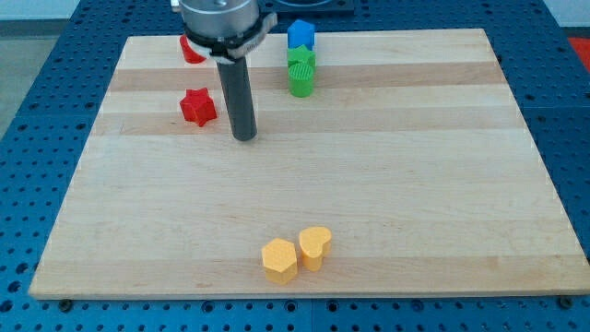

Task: Slightly move the red star downwards

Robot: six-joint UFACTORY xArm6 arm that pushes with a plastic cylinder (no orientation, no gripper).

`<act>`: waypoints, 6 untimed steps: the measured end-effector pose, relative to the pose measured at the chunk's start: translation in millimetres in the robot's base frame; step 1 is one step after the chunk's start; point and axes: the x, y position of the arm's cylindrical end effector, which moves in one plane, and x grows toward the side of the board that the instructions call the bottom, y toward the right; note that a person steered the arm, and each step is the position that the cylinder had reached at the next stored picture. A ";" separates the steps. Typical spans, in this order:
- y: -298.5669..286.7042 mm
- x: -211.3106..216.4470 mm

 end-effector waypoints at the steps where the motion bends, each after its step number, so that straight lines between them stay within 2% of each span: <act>1: -0.1 -9.0; 3: -8.7 -85.2; 4: -34.6 -102.6; 6: -46.7 -18.7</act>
